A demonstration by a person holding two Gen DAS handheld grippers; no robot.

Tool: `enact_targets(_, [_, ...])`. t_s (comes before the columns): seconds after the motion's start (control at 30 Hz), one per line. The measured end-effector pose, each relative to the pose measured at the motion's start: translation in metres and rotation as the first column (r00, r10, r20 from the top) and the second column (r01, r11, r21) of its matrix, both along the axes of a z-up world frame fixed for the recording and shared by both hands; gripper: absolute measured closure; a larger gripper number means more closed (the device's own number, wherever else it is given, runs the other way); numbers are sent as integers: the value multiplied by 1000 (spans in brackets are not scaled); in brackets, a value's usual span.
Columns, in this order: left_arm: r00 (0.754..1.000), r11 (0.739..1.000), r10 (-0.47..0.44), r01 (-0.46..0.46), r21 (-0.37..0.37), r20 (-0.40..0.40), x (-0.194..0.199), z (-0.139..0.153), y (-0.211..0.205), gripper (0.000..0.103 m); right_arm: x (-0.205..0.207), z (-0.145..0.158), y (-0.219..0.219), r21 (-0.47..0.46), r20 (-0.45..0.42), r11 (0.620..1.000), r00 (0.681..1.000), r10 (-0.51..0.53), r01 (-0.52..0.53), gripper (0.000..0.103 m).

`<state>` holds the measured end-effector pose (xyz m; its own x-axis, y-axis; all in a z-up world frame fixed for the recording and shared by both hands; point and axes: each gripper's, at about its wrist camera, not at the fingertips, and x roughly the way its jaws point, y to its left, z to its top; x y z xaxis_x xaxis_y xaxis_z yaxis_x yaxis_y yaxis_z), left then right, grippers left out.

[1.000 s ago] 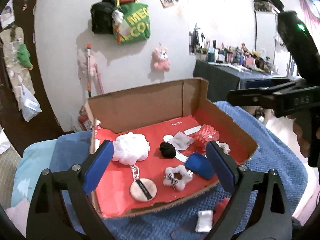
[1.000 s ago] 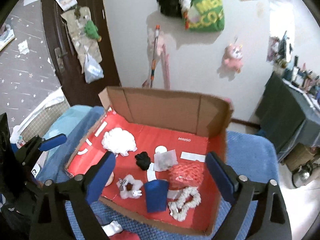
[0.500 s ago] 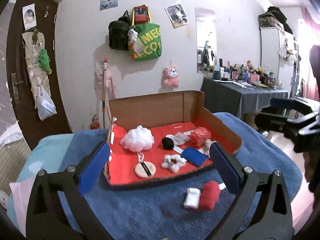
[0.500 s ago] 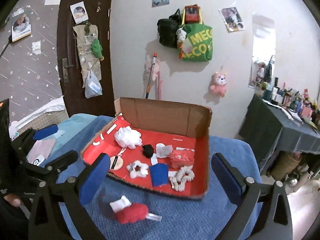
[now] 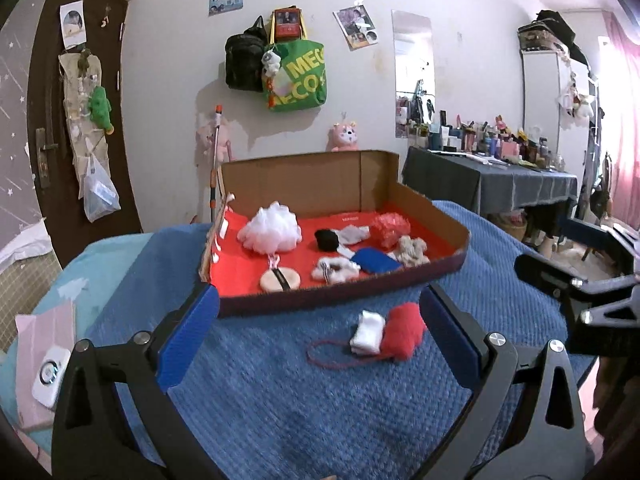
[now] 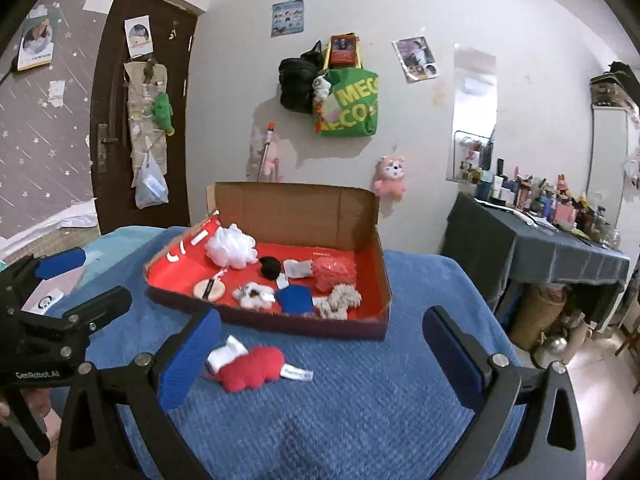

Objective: Organize soft objects
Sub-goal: 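Withdraw both tools from the box back over the blanket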

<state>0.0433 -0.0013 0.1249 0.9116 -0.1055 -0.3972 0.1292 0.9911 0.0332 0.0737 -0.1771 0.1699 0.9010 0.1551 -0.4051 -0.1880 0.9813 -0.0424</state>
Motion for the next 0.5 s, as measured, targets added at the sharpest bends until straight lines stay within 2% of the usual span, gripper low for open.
enact_targets(0.23, [999,1000,-19,18,-10,-46,3,-34,-8,1,-6,-45,-9,71,-40,997,999,-25,27,0])
enact_targets(0.5, [994,1000,0,-2,-19,-113,8,-65,-9,1,-3,-79,-13,76,-100,996,994,-49,57,0])
